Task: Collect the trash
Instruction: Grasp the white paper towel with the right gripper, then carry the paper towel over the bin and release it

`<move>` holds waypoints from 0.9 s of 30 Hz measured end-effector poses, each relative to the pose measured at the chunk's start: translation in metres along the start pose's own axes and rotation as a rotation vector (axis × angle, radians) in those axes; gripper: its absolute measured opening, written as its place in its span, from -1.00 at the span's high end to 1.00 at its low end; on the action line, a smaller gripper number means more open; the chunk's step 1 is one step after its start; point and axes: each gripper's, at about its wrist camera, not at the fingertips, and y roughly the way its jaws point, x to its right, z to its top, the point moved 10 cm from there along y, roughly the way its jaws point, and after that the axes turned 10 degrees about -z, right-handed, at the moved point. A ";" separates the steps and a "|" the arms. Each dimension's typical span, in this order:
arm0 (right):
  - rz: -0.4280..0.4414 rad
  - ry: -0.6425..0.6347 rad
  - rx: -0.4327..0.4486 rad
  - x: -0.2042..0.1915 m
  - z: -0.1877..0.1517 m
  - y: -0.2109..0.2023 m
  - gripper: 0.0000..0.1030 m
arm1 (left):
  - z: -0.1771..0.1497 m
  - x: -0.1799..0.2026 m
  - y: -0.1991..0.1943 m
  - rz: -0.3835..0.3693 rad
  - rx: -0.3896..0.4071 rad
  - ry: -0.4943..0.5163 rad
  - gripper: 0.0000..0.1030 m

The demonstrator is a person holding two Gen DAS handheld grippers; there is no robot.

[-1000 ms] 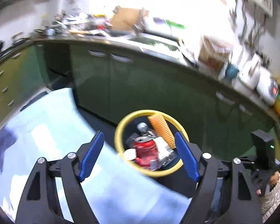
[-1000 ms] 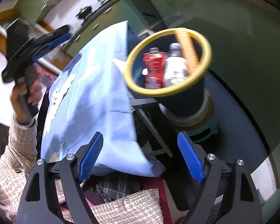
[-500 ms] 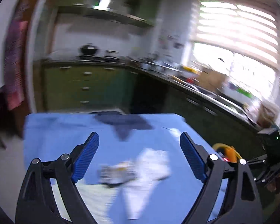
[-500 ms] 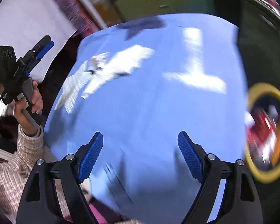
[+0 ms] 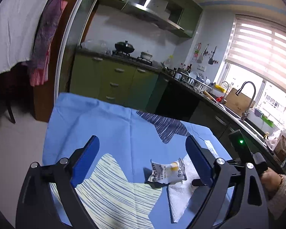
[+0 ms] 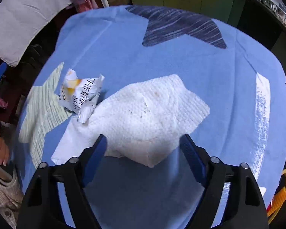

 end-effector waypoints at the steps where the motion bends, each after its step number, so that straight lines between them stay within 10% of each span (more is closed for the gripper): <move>1: -0.009 -0.012 0.005 -0.003 -0.002 -0.001 -0.11 | -0.001 -0.001 0.001 -0.003 -0.003 -0.007 -0.69; 5: 0.001 -0.035 0.020 -0.011 -0.010 -0.009 0.80 | -0.005 -0.008 0.003 -0.008 -0.016 -0.040 -0.69; 18: 0.144 0.119 0.176 0.029 -0.085 -0.155 0.82 | -0.017 -0.020 0.013 -0.017 -0.063 -0.094 -0.69; 27: -0.213 0.384 0.317 0.184 -0.148 -0.251 0.82 | -0.022 -0.016 0.015 -0.014 -0.081 -0.072 -0.69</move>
